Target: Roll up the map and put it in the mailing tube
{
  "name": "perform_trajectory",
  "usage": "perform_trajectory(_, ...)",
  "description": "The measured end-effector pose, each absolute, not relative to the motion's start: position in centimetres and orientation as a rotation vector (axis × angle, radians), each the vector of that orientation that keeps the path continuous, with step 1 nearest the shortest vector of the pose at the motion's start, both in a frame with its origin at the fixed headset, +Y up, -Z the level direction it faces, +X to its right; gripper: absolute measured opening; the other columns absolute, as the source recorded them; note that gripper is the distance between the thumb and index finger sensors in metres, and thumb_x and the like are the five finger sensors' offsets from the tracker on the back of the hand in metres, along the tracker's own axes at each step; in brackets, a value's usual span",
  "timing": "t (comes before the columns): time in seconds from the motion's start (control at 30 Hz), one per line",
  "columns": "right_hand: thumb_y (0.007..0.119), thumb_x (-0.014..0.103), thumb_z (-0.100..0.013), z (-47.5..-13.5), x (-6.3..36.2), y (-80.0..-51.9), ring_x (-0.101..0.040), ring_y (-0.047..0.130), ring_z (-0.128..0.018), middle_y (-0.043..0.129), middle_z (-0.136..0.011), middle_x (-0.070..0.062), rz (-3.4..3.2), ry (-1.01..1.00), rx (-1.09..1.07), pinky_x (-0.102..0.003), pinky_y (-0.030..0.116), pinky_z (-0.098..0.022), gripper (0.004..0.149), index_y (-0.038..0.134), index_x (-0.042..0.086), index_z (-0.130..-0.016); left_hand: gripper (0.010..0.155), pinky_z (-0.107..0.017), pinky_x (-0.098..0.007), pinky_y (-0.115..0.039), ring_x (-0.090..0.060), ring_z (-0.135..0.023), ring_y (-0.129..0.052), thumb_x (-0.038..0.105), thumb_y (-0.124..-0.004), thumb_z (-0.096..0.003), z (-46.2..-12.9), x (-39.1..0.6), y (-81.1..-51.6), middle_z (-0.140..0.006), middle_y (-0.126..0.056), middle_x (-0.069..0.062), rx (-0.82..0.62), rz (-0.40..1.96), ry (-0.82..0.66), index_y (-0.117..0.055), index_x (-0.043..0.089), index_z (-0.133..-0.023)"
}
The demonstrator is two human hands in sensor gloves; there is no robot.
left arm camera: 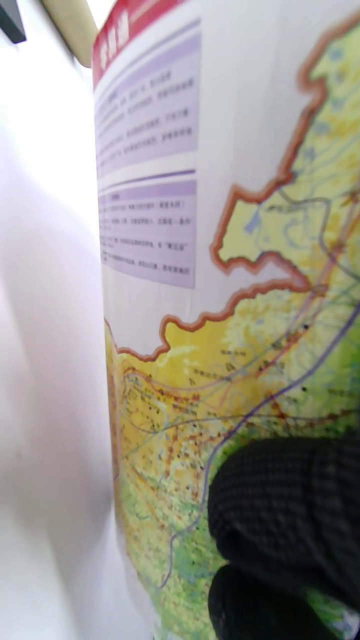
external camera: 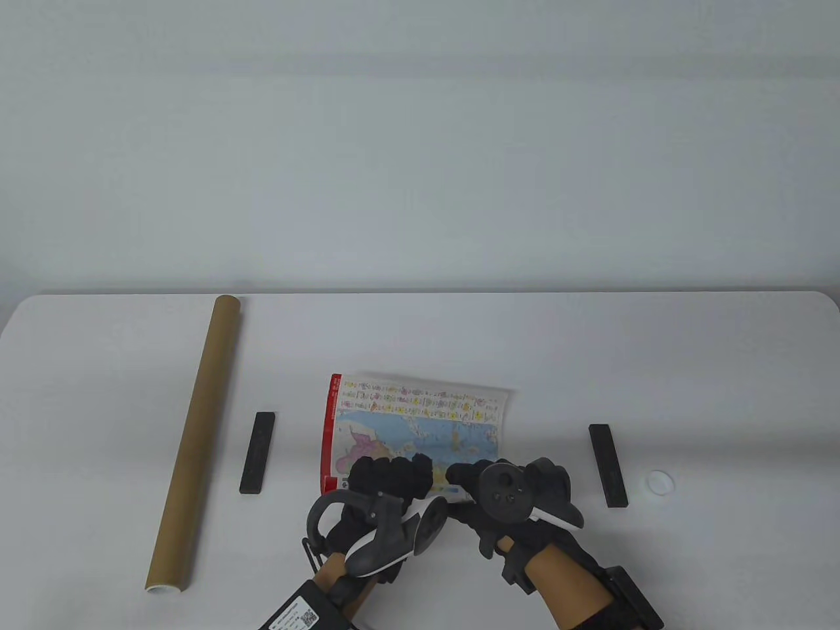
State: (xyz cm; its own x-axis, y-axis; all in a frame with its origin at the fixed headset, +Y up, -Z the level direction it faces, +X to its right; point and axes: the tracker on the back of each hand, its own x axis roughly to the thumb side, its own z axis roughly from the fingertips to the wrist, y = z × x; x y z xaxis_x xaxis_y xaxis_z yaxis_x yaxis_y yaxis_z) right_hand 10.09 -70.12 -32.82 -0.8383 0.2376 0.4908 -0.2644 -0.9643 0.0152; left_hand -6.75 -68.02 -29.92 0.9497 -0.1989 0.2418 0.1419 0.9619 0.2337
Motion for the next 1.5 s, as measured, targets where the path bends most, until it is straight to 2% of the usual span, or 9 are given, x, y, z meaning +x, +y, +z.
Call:
perform_trajectory(0.37,0.090,0.042,-0.048,-30.8,8.6,-69.2,-0.042,0.080,-0.080,0.076,-0.088,-0.011,3.047,-0.453,0.861,-0.070,0.055,-0.065,0.072,0.064,0.012,-0.109,0.058,-0.057,-0.034,-0.082,-0.008,-0.036,-0.100,0.073,-0.089,-0.0290,-31.7,-8.7,-68.7,-0.046,-0.095,0.012,-0.014,0.083,-0.197,-0.088,0.041,-0.077)
perform_trajectory(0.47,0.091,0.041,-0.048,-30.7,8.6,-69.1,-0.038,0.083,-0.073,0.079,-0.083,-0.009,3.059,-0.492,0.862,-0.067,0.058,-0.064,0.072,0.064,0.013,-0.108,0.057,-0.057,-0.034,-0.083,-0.008,-0.035,-0.100,0.073,-0.089,-0.0294,-32.0,-9.1,-68.8,-0.046,-0.095,0.011,-0.070,0.149,-0.191,-0.088,0.040,-0.076)
perform_trajectory(0.57,0.091,0.043,-0.046,-30.8,8.6,-69.0,-0.034,0.087,-0.062,0.083,-0.073,-0.005,3.091,-0.492,0.858,-0.062,0.065,-0.061,0.067,0.071,0.013,-0.103,0.054,-0.057,-0.034,-0.082,-0.008,-0.035,-0.100,0.072,-0.089,-0.0303,-32.1,-9.1,-68.9,-0.046,-0.095,0.011,-0.106,0.175,-0.205,-0.090,0.040,-0.074)
perform_trajectory(0.7,0.093,0.044,-0.044,-31.1,8.5,-69.3,-0.027,0.093,-0.048,0.088,-0.060,0.000,3.074,-0.399,0.858,-0.057,0.074,-0.053,0.061,0.080,0.012,-0.094,0.057,-0.061,-0.036,-0.080,-0.012,-0.042,-0.101,0.072,-0.089,-0.0299,-31.9,-8.8,-69.0,-0.050,-0.096,0.009,-0.089,0.129,-0.236,-0.090,0.039,-0.076)
perform_trajectory(0.9,0.092,0.042,-0.046,-32.1,9.1,-69.6,-0.026,0.094,-0.042,0.090,-0.054,0.000,2.979,-0.225,0.764,-0.055,0.078,-0.049,0.054,0.085,0.009,-0.089,0.066,-0.070,-0.042,-0.073,-0.018,-0.069,-0.098,0.070,-0.086,-0.0337,-30.3,-7.4,-68.3,-0.078,-0.089,0.008,0.113,-0.063,-0.266,-0.077,0.041,-0.092)
perform_trajectory(1.0,0.091,0.043,-0.046,-32.5,9.6,-69.6,-0.026,0.094,-0.040,0.090,-0.053,0.000,2.902,-0.142,0.730,-0.056,0.078,-0.047,0.053,0.086,0.009,-0.087,0.068,-0.072,-0.042,-0.070,-0.017,-0.075,-0.095,0.068,-0.087,-0.0330,-29.7,-6.8,-68.1,-0.083,-0.086,0.009,0.198,-0.128,-0.285,-0.073,0.043,-0.094)
perform_trajectory(1.1,0.092,0.041,-0.047,-32.9,10.1,-69.9,-0.027,0.094,-0.038,0.091,-0.051,-0.001,2.782,-0.013,0.718,-0.056,0.078,-0.046,0.051,0.088,0.008,-0.086,0.067,-0.070,-0.040,-0.072,-0.013,-0.065,-0.096,0.070,-0.087,-0.0291,-29.5,-6.6,-68.1,-0.074,-0.087,0.010,0.268,-0.173,-0.297,-0.078,0.043,-0.089)
perform_trajectory(1.23,0.092,0.042,-0.047,-32.8,10.1,-70.0,-0.027,0.095,-0.040,0.091,-0.053,-0.001,2.764,-0.007,0.747,-0.057,0.077,-0.047,0.053,0.087,0.008,-0.087,0.061,-0.064,-0.036,-0.078,-0.010,-0.051,-0.099,0.071,-0.088,-0.0265,-29.6,-6.6,-67.9,-0.062,-0.091,0.012,0.265,-0.184,-0.301,-0.085,0.042,-0.080)
perform_trajectory(1.5,0.091,0.043,-0.047,-31.4,9.2,-69.3,-0.037,0.090,-0.062,0.087,-0.073,-0.008,2.897,-0.267,0.847,-0.063,0.068,-0.058,0.058,0.084,0.012,-0.095,0.053,-0.060,-0.035,-0.081,-0.010,-0.046,-0.103,0.070,-0.089,-0.0295,-30.9,-7.8,-67.9,-0.055,-0.096,0.011,0.025,-0.025,-0.257,-0.092,0.041,-0.074)
